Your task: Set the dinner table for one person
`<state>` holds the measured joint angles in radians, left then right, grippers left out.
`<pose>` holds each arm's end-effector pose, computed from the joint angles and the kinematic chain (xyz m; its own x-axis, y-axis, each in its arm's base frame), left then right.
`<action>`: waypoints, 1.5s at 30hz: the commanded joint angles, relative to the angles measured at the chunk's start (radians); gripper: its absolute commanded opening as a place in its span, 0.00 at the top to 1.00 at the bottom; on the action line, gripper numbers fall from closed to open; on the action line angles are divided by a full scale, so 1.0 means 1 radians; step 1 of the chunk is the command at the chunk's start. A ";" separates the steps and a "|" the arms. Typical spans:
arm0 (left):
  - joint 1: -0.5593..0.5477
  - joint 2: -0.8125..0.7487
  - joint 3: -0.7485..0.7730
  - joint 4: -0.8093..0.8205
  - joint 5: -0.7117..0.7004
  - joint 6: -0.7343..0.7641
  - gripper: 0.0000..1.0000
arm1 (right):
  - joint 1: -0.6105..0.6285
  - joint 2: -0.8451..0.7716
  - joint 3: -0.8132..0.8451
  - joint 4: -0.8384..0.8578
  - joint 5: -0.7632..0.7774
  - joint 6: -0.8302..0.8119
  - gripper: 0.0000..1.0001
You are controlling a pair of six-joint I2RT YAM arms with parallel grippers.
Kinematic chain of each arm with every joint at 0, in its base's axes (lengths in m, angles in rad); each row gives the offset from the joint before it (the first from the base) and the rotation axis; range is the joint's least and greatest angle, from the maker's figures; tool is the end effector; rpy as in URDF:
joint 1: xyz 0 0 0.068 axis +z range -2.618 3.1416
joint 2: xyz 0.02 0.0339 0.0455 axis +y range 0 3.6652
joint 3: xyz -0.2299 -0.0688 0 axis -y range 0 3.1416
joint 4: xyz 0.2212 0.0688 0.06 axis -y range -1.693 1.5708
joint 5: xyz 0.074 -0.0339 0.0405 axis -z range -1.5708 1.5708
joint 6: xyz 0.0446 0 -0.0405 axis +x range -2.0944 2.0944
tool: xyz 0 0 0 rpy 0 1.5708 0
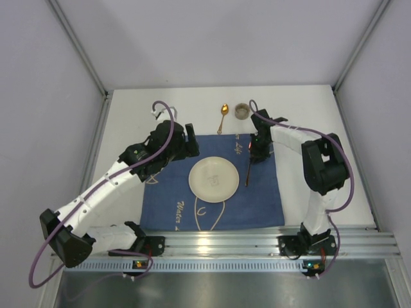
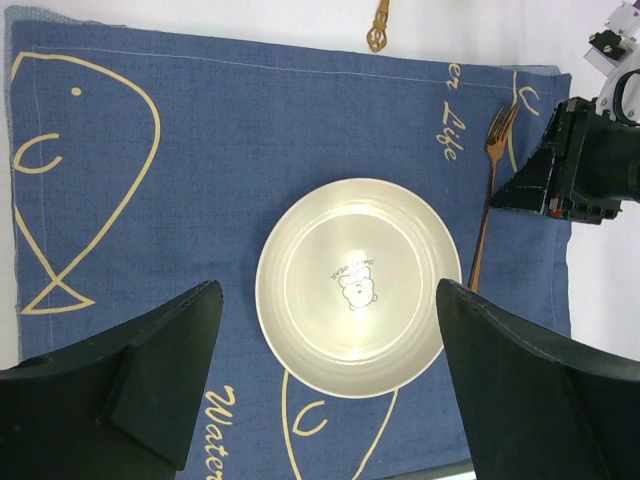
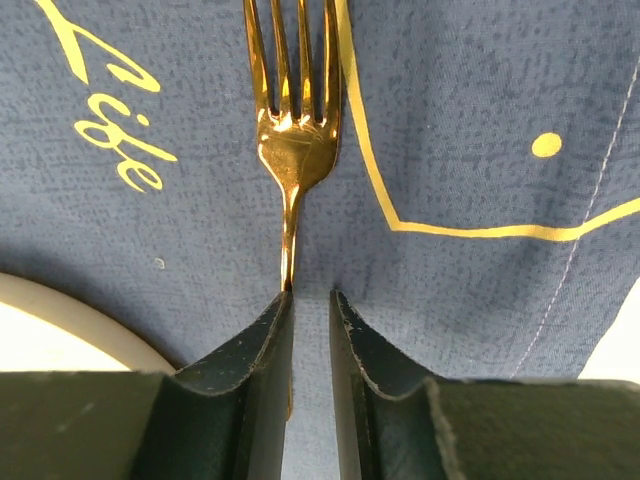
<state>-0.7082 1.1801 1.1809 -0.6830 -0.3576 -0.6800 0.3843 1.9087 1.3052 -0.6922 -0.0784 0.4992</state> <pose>0.1951 -0.1465 0.3133 -0.6258 -0.2396 -0.7423 0.0122 0.9485 -0.3165 0.3181 0.1324 0.1403 -0.9717 0.1218 -0.2024 0.0817 0.9772 0.1962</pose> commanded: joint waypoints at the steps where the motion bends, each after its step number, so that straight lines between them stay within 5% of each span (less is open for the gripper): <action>1: 0.006 -0.034 0.002 0.003 -0.015 0.022 0.07 | 0.024 0.026 0.045 -0.009 0.046 0.016 0.79; 30: 0.007 -0.057 0.031 -0.010 -0.021 0.048 0.07 | 0.071 0.104 0.160 -0.049 0.100 0.022 0.79; 39: 0.007 -0.129 -0.021 -0.055 -0.040 0.010 0.07 | 0.107 0.133 0.152 -0.061 0.147 0.022 1.00; 45: 0.007 -0.158 -0.035 -0.081 -0.052 0.011 0.07 | 0.105 0.057 0.206 -0.156 0.241 0.002 1.00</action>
<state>-0.7044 1.0382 1.1534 -0.7441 -0.3843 -0.6605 0.4770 2.0125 1.4593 -0.7624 0.0864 0.5220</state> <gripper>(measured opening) 0.931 0.016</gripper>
